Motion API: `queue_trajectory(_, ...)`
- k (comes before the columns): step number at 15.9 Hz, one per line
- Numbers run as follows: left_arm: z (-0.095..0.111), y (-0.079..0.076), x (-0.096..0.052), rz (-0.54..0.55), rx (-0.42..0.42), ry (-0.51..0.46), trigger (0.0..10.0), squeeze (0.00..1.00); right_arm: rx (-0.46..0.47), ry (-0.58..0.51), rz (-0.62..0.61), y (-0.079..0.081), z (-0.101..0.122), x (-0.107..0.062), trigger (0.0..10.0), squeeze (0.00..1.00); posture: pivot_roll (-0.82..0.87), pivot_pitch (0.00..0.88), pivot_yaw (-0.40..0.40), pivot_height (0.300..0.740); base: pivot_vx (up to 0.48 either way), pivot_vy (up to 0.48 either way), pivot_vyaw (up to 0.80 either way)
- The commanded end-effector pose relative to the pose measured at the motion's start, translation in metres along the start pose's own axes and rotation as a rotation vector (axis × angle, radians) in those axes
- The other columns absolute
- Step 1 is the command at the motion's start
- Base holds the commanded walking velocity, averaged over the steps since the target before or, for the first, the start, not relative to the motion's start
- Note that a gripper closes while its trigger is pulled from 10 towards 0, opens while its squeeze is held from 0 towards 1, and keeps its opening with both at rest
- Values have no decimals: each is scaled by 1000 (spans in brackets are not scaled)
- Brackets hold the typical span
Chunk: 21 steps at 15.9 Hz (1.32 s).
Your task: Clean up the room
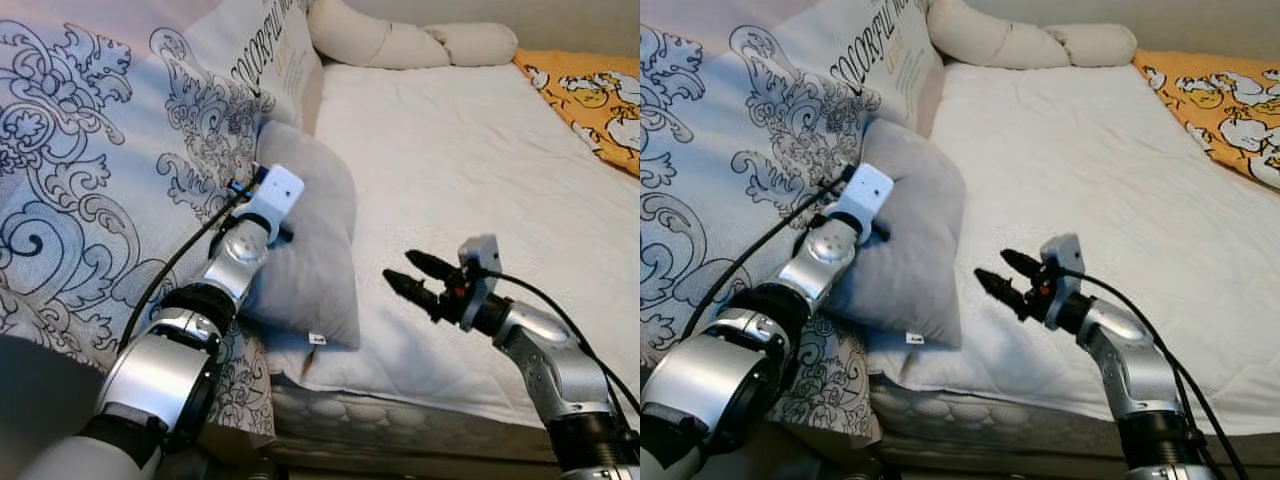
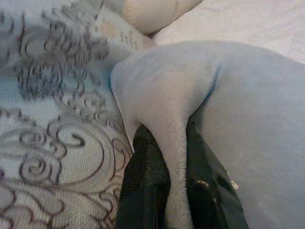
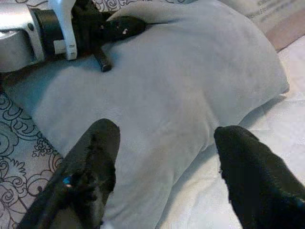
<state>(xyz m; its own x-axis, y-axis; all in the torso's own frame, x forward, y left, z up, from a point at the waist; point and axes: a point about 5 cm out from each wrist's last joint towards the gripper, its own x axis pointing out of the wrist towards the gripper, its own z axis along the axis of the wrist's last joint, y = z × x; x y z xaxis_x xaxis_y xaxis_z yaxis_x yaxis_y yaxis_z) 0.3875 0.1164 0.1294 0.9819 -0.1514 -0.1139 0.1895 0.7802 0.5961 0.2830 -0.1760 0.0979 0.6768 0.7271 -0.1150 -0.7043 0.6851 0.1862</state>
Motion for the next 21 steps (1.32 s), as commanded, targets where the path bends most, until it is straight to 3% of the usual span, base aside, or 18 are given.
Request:
queue_trajectory(1, 5, 10, 2, 32, 48, -29, 10000, 0, -27, -7, 0, 2, 3, 3, 10000, 1000, -41, 0, 26, 740, 0, 0, 0)
queue_trajectory(2, 4, 9, 2, 32, 30, -24, 10000, 220, -25, -9, 7, 4, 1, 4, 10000, 1000, -39, 0, 26, 740, 0, 0, 0)
queue_trajectory(4, 5, 5, 2, 25, 20, -36, 10000, 1000, -23, -4, 17, 7, -1, 6, 10000, 1000, -38, 0, 26, 740, 0, 0, 0)
queue_trajectory(7, 7, -3, 0, -24, -13, -63, 10000, 1000, -34, 27, 6, 8, -7, 4, 10000, 1000, -39, 0, 29, 740, 0, 0, 0)
queue_trajectory(12, 21, -23, -12, -224, -276, -246, 10000, 1000, 26, -42, -115, 5, -13, -7, 10000, 1000, -40, 0, 37, 740, 0, 0, 0)
queue_trajectory(14, 37, -23, -26, -273, -395, -372, 10000, 1000, 68, -95, -225, 2, -14, -11, 10000, 1000, -38, 0, 34, 740, 0, 0, 0)
queue_trajectory(16, 47, -17, -45, -284, -519, -431, 10000, 1000, 144, -191, -425, -1, -17, -17, 10000, 1000, -32, 0, 22, 740, 0, 0, 0)
queue_trajectory(17, 45, -14, -56, -269, -546, -438, 10000, 1000, 179, -225, -547, -4, -19, -23, 10000, 1000, -30, 0, 20, 740, 0, 0, 0)
queue_trajectory(19, 39, -12, -67, -265, -567, -424, 10000, 1000, 177, -249, -565, 1, -20, -26, 10000, 1000, -30, 0, 19, 740, 0, 0, 0)
queue_trajectory(21, 20, -10, -84, -203, -590, -346, 10000, 1000, 142, -274, -578, 11, -18, -26, 10000, 1000, -28, 0, 18, 740, 0, 0, 0)
